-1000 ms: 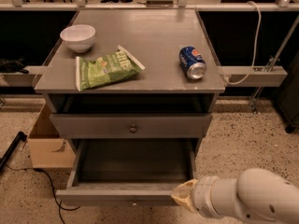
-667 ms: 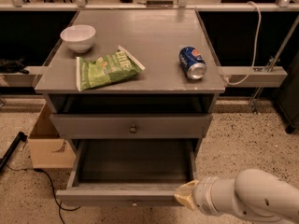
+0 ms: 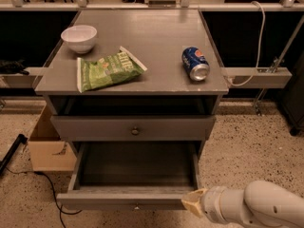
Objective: Close middle drawer
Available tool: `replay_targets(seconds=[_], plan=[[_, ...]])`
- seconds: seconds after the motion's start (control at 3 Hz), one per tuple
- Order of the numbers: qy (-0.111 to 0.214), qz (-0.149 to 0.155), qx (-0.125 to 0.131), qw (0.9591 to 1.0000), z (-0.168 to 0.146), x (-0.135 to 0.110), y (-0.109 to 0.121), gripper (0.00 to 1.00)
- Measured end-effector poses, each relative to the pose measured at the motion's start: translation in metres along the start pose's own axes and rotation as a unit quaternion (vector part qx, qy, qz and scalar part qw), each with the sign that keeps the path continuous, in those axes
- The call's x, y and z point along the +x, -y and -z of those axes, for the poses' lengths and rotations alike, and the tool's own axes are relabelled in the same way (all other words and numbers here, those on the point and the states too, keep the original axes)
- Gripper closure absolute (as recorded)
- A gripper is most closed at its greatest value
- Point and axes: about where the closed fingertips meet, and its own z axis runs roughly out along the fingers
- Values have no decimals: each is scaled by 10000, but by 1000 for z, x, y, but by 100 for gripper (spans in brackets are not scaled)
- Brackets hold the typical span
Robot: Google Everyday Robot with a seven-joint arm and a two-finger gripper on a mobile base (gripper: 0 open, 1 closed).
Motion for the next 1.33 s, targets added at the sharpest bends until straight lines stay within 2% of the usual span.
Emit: replay_targets(seconds=[0.33,0.67,1.0,1.33], plan=[[56,-77,117,9999,12,18,-16,100],[-73,82,136,9998,14,29,-45,100],[-290,19,350,9990,6,43,-38,100],[-608,43,448,9971,-19,48,-19,100]])
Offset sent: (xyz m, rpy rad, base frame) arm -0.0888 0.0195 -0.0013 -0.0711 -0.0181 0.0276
